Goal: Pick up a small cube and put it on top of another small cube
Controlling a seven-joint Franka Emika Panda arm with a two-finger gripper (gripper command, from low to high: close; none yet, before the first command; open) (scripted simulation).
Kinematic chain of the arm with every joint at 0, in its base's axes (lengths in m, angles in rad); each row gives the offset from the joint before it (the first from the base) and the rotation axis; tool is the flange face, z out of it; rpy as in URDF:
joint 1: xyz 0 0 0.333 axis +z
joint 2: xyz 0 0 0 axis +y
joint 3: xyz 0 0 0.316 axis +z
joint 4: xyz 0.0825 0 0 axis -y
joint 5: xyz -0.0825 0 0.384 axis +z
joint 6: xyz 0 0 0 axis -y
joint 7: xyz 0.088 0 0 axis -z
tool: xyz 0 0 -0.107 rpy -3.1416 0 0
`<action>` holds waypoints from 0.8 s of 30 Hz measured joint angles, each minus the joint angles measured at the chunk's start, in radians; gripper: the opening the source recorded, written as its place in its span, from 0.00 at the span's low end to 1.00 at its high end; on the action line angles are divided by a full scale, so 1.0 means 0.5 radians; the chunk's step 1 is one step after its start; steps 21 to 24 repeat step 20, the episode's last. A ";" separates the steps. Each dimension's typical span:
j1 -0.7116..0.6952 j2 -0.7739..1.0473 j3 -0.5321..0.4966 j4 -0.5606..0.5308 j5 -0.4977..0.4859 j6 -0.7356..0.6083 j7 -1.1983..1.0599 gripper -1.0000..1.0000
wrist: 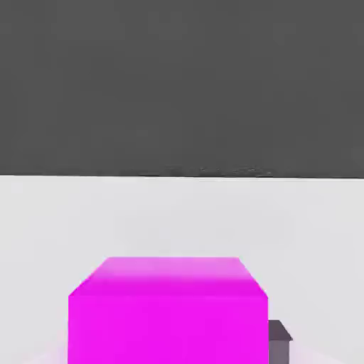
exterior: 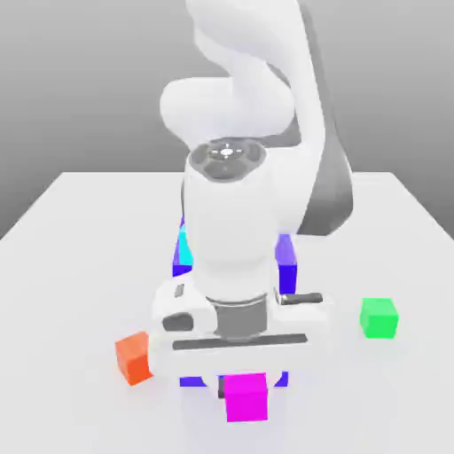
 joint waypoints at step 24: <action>0.846 -0.137 0.374 -0.665 -0.415 0.520 -0.208 1.00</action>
